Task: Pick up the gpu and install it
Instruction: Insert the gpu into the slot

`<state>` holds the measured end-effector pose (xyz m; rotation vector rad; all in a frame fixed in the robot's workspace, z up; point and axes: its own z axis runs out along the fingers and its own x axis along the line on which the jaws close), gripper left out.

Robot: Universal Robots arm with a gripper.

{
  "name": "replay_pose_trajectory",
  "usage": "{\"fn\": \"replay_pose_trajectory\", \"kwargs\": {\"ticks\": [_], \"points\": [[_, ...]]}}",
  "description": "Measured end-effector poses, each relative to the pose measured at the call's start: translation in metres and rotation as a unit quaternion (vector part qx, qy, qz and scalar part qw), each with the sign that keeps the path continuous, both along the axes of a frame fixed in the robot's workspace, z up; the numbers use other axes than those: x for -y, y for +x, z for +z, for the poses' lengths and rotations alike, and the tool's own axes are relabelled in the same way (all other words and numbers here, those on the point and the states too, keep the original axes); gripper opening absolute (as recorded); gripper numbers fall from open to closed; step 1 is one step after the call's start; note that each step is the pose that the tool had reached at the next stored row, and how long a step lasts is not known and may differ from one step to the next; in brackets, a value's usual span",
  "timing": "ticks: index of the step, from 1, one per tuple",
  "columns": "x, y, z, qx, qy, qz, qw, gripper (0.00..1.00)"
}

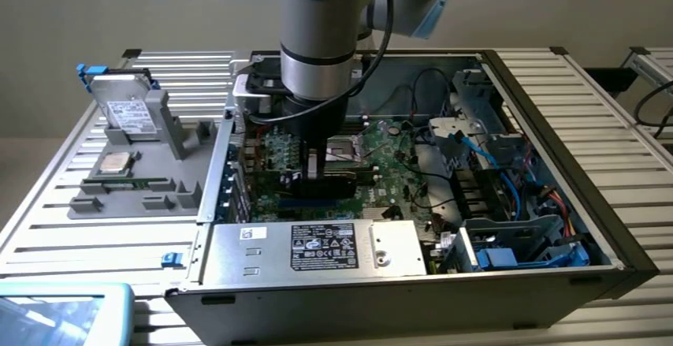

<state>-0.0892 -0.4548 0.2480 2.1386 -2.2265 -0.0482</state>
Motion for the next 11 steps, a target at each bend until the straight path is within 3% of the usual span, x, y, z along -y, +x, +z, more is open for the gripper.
{"fn": "replay_pose_trajectory", "kwargs": {"ticks": [11], "points": [[0.0026,0.0000,0.0000,0.0000,-0.0012,0.000,1.0000,0.28]]}}
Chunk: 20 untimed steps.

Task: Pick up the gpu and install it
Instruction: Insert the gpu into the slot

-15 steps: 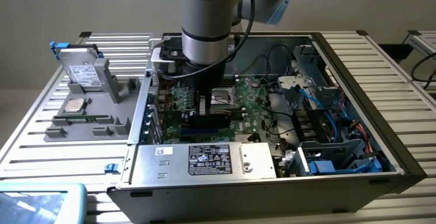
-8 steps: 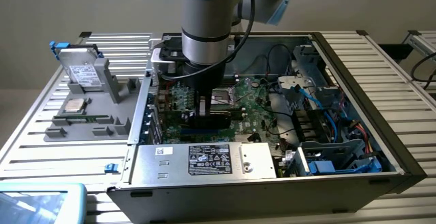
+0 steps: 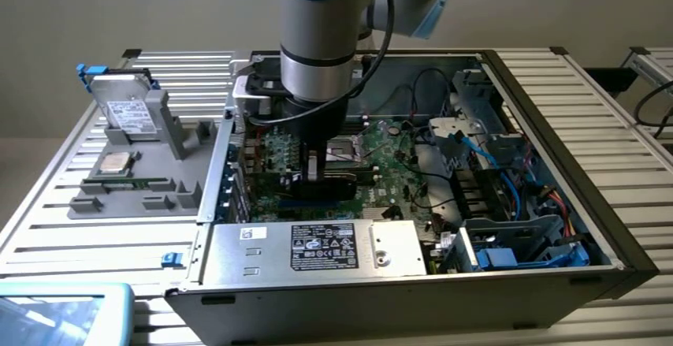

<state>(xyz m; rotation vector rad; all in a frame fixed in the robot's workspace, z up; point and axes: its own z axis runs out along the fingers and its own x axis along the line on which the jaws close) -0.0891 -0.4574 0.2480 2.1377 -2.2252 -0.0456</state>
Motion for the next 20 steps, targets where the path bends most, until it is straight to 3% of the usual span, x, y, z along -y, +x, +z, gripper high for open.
{"fn": "replay_pose_trajectory", "kwargs": {"ticks": [4,10,20], "points": [[0.0016,0.0000,0.0000,-0.0012,0.0031,0.000,1.0000,0.28],[0.0040,0.0000,0.0000,-0.0021,0.0118,0.000,0.9999,0.28],[0.0039,0.0000,0.0000,-0.0023,0.0123,0.000,0.9999,0.28]]}}
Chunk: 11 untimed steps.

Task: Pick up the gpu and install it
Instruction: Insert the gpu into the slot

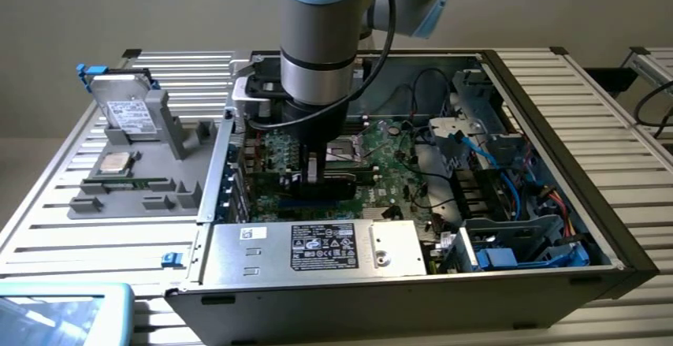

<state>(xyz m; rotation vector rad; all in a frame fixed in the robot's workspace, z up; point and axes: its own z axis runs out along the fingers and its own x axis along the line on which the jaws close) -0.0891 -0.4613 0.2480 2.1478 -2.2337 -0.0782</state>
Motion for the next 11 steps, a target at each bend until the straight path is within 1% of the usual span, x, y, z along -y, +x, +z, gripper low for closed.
{"fn": "replay_pose_trajectory", "kwargs": {"ticks": [2,4,11], "points": [[-0.0004,0.0000,-0.0001,0.0000,0.0000,0.000,1.0000,0.28],[-0.0028,0.0000,-0.0001,0.0000,-0.0005,0.000,1.0000,0.28],[-0.0030,0.0000,-0.0001,0.0000,-0.0006,0.000,1.0000,0.28]]}}
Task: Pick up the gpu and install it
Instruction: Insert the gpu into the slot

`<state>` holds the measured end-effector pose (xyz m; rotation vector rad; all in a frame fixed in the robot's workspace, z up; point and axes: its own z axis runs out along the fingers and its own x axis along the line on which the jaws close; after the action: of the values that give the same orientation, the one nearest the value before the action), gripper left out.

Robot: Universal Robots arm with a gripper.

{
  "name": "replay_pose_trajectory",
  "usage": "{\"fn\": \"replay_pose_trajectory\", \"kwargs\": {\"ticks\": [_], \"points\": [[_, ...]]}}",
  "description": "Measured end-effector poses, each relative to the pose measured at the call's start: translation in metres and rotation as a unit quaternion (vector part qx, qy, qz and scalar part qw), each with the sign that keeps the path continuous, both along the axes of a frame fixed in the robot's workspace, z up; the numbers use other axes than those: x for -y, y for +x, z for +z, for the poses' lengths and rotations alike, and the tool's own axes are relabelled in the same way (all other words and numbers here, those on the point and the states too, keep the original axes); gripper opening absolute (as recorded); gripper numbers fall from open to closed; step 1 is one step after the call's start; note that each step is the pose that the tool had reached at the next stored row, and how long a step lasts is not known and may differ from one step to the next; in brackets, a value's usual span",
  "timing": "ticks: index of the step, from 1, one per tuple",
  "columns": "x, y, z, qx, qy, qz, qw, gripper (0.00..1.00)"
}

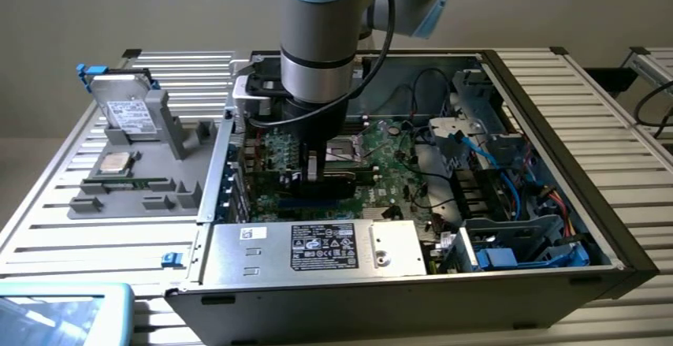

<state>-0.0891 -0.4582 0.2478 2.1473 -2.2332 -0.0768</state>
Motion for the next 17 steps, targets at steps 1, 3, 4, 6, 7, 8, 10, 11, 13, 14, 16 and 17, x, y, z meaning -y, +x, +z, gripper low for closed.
{"fn": "replay_pose_trajectory", "kwargs": {"ticks": [1,3,4,6,7,8,10,11,13,14,16,17], "points": [[0.0000,0.0000,0.0000,0.0000,-0.0001,0.000,1.0000,0.28],[-0.0002,0.0000,-0.0006,0.0000,-0.0002,0.000,1.0000,0.28],[-0.0002,0.0000,-0.0010,0.0000,-0.0004,0.000,1.0000,0.28],[-0.0002,0.0000,-0.0015,-0.0001,-0.0009,0.000,1.0000,0.28],[-0.0002,-0.0001,-0.0017,-0.0001,-0.0011,0.000,1.0000,0.28],[-0.0002,-0.0001,-0.0018,-0.0001,-0.0013,0.000,1.0000,0.28],[-0.0002,-0.0001,-0.0018,0.0000,-0.0013,0.000,1.0000,0.28],[-0.0003,-0.0001,-0.0020,0.0001,-0.0018,0.000,1.0000,0.28],[-0.0002,-0.0002,-0.0020,0.0000,-0.0029,0.000,1.0000,0.28],[-0.0002,-0.0002,-0.0019,0.0000,-0.0032,0.000,1.0000,0.28],[-0.0004,-0.0002,-0.0020,0.0000,-0.0058,0.000,1.0000,0.28],[-0.0004,-0.0002,-0.0020,0.0000,-0.0069,0.000,1.0000,0.28]]}}
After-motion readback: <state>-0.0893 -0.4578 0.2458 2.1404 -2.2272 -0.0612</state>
